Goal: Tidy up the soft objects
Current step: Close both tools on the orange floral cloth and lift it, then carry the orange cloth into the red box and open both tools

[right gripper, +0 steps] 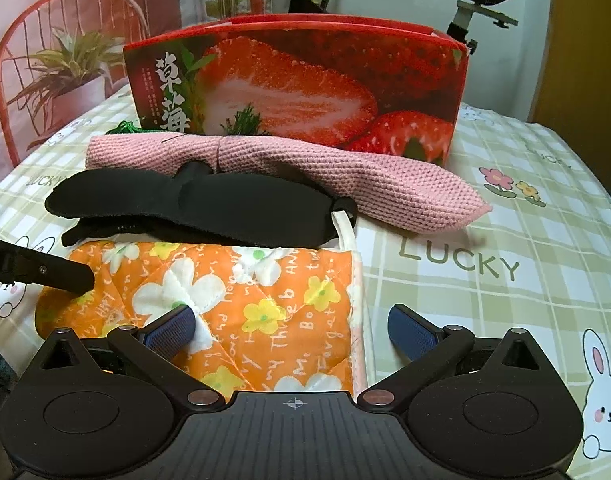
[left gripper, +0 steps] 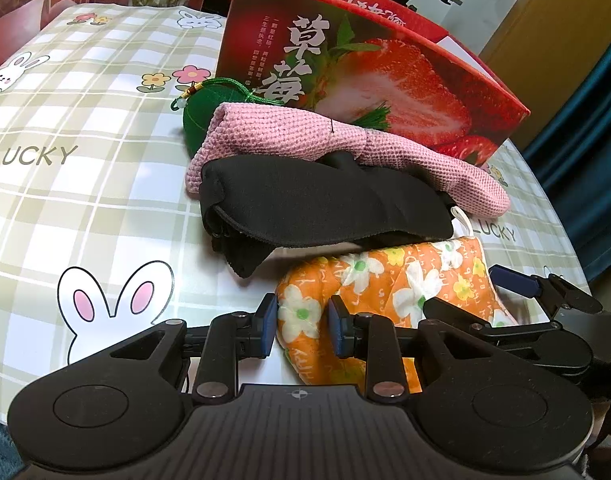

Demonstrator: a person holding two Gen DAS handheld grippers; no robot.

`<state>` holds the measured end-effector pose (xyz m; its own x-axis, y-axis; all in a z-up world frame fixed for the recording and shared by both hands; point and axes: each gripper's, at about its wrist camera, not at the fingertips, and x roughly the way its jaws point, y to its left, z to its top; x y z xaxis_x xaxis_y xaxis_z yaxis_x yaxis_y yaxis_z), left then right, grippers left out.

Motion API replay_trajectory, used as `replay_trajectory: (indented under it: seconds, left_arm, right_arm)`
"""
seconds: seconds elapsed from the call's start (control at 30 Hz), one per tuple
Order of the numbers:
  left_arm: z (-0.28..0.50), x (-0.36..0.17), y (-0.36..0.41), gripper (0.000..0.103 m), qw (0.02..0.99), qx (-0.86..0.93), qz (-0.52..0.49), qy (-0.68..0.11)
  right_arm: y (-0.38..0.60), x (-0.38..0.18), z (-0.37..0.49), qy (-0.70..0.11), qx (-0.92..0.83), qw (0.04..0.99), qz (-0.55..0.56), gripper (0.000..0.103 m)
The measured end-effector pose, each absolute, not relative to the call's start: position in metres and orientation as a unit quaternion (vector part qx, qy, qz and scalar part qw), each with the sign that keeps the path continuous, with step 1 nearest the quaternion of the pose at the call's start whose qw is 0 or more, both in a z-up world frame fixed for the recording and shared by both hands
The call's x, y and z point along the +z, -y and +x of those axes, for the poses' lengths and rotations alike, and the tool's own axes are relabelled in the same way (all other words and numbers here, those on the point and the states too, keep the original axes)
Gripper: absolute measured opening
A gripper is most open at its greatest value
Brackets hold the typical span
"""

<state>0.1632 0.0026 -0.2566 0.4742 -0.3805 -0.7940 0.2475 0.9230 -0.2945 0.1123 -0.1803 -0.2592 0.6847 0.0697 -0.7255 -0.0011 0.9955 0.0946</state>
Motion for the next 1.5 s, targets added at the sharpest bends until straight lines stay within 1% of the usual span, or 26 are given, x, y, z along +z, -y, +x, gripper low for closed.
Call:
replay_trajectory:
  seconds: [0.23,0.33,0.43,0.5,0.53,0.6,0.63,0.7,0.8,0.9,1.07,1.5]
  left_arm:
    - [0.163,-0.257,-0.003,0.028,0.856,-0.183,-0.068,-0.479]
    - [0.163,-0.256,-0.002,0.028,0.855,-0.183,-0.067,-0.480]
    - [0.162,-0.256,-0.002,0.028,0.855,-0.182,-0.067,-0.481]
    - [0.162,-0.255,-0.002,0.028,0.854,-0.182,-0.067,-0.482]
    - [0.162,-0.255,-0.002,0.028,0.854,-0.182,-0.067,-0.483]
    - [0.162,-0.255,-0.002,0.028,0.854,-0.183,-0.068,-0.482]
    - [0.161,-0.254,-0.002,0.027,0.854,-0.184,-0.069,-0.482]
    - [0.160,-0.252,-0.003,0.025,0.856,-0.185,-0.069,-0.478]
    - [0.158,-0.246,-0.007,0.021,0.861,-0.187,-0.075,-0.467]
    - [0.154,-0.237,-0.008,0.018,0.868,-0.194,-0.075,-0.451]
    - [0.149,-0.218,-0.010,0.018,0.881,-0.203,-0.073,-0.421]
    - [0.150,-0.145,0.000,0.017,0.922,-0.229,-0.024,-0.311]
  right_arm:
    - [0.181,-0.255,0.109,-0.417,0.037,0.907,0.047,0.103]
    - [0.178,-0.252,0.107,-0.419,0.055,0.905,0.050,0.100]
    - [0.174,-0.250,0.105,-0.419,0.063,0.904,0.045,0.091]
    - [0.174,-0.248,0.104,-0.419,0.068,0.904,0.048,0.082]
    - [0.174,-0.247,0.104,-0.418,0.071,0.904,0.050,0.079]
    - [0.174,-0.245,0.104,-0.418,0.081,0.903,0.057,0.064]
    - [0.174,-0.244,0.104,-0.418,0.087,0.902,0.061,0.060]
    - [0.174,-0.242,0.104,-0.420,0.097,0.900,0.065,0.049]
    - [0.175,-0.236,0.104,-0.418,0.104,0.900,0.069,0.039]
    - [0.180,-0.225,0.102,-0.406,0.112,0.904,0.077,0.034]
    - [0.187,-0.205,0.097,-0.382,0.131,0.912,0.074,0.029]
    - [0.193,-0.150,0.112,-0.323,0.163,0.932,0.021,0.027]
